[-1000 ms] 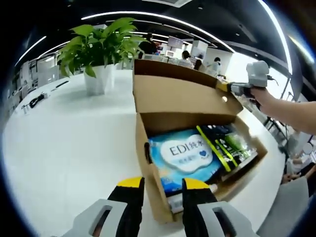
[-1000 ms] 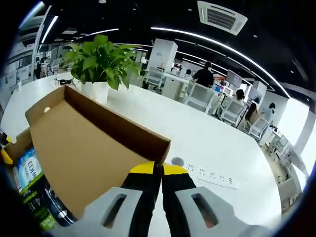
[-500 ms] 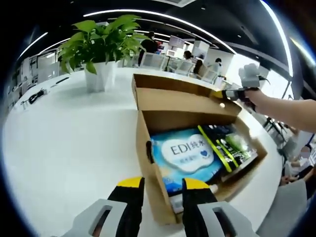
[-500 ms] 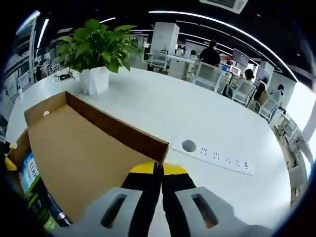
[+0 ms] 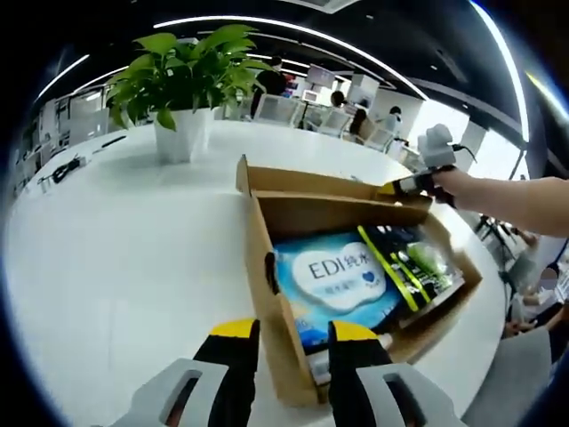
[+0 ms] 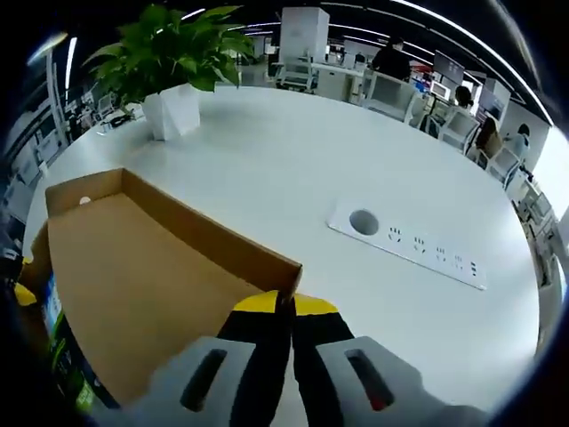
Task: Operate the shoe box by opening the lid, removing the specified soft item, and placing it in the target area until the item is outside and the box remains undamaged.
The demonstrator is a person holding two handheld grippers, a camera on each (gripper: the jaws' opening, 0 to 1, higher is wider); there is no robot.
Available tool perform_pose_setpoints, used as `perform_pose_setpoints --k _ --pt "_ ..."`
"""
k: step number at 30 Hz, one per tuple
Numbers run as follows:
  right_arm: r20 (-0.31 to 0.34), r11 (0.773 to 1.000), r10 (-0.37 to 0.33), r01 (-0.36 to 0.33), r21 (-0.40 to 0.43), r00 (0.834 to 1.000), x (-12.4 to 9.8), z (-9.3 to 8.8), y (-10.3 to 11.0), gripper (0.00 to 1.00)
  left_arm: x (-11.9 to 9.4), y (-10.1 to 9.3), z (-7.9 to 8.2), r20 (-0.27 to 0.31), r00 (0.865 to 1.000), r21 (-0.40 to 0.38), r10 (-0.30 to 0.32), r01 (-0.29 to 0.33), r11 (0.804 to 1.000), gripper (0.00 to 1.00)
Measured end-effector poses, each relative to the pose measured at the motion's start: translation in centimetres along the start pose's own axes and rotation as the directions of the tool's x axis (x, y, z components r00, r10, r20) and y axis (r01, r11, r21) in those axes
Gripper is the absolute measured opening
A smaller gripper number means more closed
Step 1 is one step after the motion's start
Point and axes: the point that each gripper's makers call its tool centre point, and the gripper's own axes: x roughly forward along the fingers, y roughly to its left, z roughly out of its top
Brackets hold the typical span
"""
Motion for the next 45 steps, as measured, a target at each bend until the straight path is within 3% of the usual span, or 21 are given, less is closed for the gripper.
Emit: perform_pose_setpoints --k 7,13,24,28,31,39,45 --pt "-0.019 0.999 0.011 -0.010 0.053 1.000 0.2 -0.6 0.1 0.02 0.1 0.1 0.0 0.000 1.000 -0.007 0.001 -0.001 1.000 0.31" --pt "-0.019 1.000 0.002 -0.001 0.031 1.000 0.4 -0.4 -0.2 0.03 0.1 -0.1 0.0 -0.002 1.000 -0.006 -0.001 0.001 1.000 0.31" --pt "0.048 0.998 -0.042 0.044 -0.044 0.998 0.1 1.3 -1.0 0.14 -0.2 0.4 0.2 0.001 1.000 0.003 0.013 -0.013 1.000 0.35" --pt "0.082 0.997 -0.056 0.060 -0.044 0.995 -1.2 1.9 -1.1 0.13 -0.5 0.4 0.3 -0.006 1.000 0.023 0.019 -0.019 1.000 0.36" --pt "0.112 0.989 -0.091 0.103 -0.108 0.990 -2.2 2.5 -1.5 0.13 -1.0 0.5 0.6 -0.003 1.000 0.035 0.027 -0.027 0.999 0.36" --pt "0.128 0.986 -0.070 0.088 -0.140 0.989 -5.4 1.8 -0.2 0.15 -2.0 -0.6 1.2 0.008 1.000 0.074 0.019 -0.020 0.997 0.37" --pt "0.140 0.992 -0.036 0.052 -0.118 0.990 -7.3 1.8 0.5 0.24 -2.9 -1.7 2.0 0.028 1.000 0.098 0.003 -0.006 0.995 0.37"
